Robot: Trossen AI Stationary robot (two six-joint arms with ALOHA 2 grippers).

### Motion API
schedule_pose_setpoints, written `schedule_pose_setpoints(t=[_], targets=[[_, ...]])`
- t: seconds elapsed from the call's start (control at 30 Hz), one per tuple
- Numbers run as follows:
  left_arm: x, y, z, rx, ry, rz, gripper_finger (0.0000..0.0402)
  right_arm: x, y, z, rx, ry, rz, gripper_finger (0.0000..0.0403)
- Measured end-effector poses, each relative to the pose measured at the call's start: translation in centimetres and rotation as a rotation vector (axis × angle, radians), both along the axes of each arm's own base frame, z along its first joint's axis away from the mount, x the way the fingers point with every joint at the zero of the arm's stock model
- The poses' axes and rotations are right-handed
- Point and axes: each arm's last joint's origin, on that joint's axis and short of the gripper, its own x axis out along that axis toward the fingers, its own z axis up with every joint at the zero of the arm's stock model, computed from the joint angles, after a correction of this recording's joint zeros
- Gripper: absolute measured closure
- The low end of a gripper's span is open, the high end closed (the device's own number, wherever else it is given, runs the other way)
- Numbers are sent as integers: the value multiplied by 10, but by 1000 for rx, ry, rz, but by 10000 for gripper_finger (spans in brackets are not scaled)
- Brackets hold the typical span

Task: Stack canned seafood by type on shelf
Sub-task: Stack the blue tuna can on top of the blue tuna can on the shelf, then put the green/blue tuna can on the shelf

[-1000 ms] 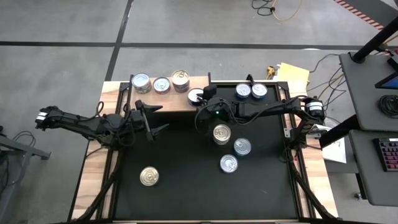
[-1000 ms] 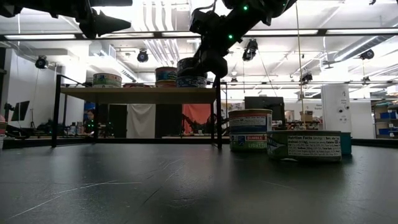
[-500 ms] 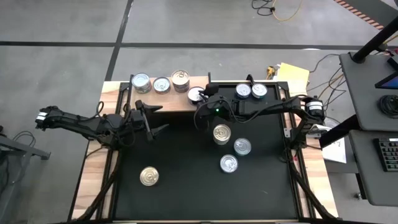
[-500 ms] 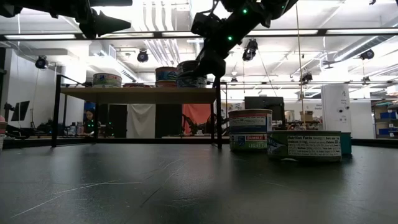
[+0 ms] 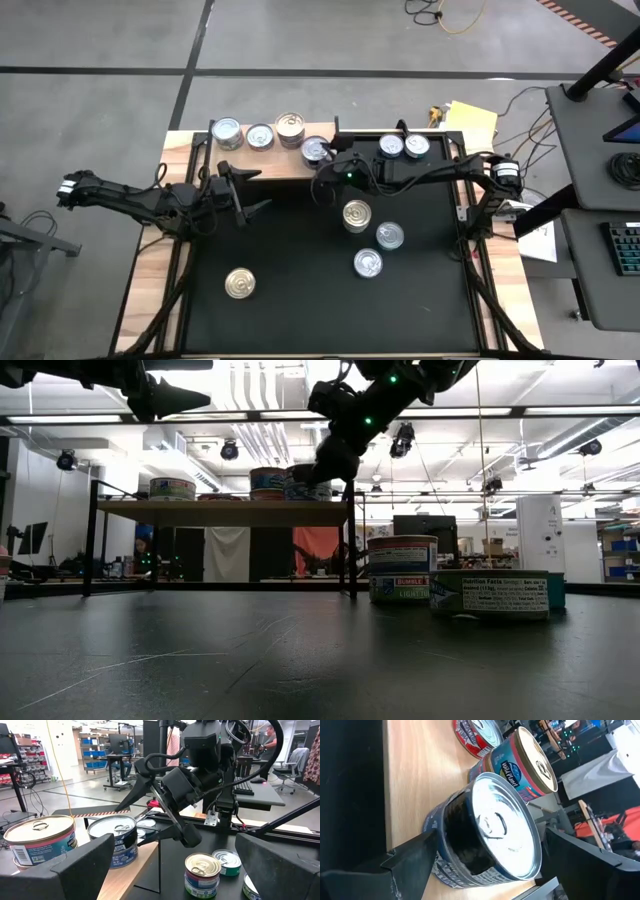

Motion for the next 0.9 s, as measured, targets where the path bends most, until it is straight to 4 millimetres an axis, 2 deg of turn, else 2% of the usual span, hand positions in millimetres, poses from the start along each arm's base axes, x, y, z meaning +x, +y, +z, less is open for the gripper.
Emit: schedule_pose_setpoints(t=[0.2, 0.33, 0.53, 0.67, 0.8, 0.9], targets=[[0, 0, 0, 0, 2, 0, 2, -1, -2, 1, 12, 1, -11, 48], [0, 0, 0, -9, -1, 0, 2, -5, 5, 10, 28, -28, -7, 48], [0, 0, -1, -31, -3, -9, 2, -21, 32, 27, 155, -72, -18, 49], [1, 0, -2, -48, -5, -9, 2, -34, 57, 28, 294, -80, -52, 52], [2, -1, -2, -38, 3, -9, 2, -36, 79, 23, 329, -81, -10, 60], [4, -1, -4, -104, -16, -8, 2, -35, 89, 25, 313, -90, 34, 67]])
